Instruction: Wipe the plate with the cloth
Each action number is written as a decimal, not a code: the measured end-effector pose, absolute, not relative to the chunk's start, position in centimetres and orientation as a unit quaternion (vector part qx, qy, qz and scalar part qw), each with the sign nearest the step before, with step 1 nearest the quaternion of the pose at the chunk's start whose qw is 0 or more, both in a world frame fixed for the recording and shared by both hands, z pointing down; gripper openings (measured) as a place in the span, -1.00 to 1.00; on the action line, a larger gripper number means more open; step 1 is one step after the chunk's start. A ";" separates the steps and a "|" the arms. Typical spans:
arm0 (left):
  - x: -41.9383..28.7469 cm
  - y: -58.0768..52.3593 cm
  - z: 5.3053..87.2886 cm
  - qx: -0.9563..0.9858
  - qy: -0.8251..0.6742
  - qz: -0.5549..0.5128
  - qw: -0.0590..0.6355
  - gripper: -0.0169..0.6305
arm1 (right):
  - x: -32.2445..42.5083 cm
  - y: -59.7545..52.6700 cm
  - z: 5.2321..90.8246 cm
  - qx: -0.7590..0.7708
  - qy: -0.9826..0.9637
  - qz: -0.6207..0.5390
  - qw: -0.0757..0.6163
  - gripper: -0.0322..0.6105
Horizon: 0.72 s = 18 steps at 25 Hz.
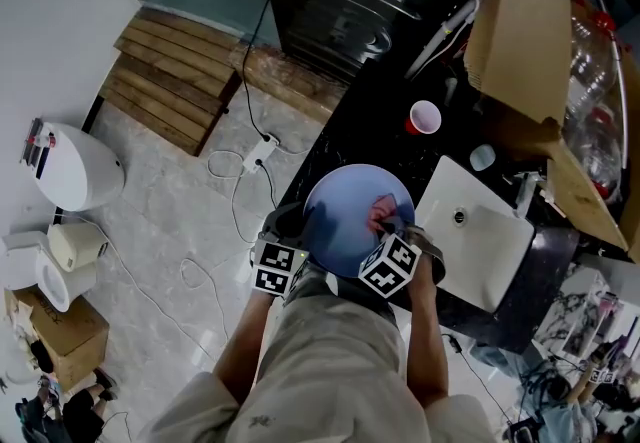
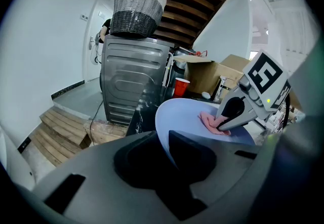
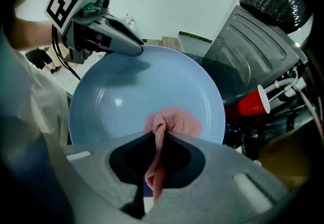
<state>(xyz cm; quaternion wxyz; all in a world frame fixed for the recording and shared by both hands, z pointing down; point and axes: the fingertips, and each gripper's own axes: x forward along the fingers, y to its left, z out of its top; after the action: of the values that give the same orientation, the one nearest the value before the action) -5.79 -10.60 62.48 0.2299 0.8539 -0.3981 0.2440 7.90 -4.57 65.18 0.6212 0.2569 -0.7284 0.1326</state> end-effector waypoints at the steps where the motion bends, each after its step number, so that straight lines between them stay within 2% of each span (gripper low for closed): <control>1: -5.8 -10.6 62.4 0.854 -0.398 0.244 0.230 -0.72 | 8.0 -4.8 65.2 0.261 -0.728 0.131 0.621 -0.83; 12: -5.7 -10.7 62.2 0.855 -0.397 0.242 0.231 -0.72 | 8.0 -7.3 65.2 0.300 -0.716 0.101 0.622 -0.83; 18: -5.9 -10.3 62.8 0.853 -0.397 0.248 0.231 -0.72 | 7.4 -8.3 64.9 0.323 -0.730 0.107 0.592 -0.83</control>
<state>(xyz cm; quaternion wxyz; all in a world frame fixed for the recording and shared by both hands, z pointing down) -5.92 -10.30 62.84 0.2314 0.8529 -0.3971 0.2478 7.38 -8.34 64.93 0.5921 0.3235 -0.7303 0.1066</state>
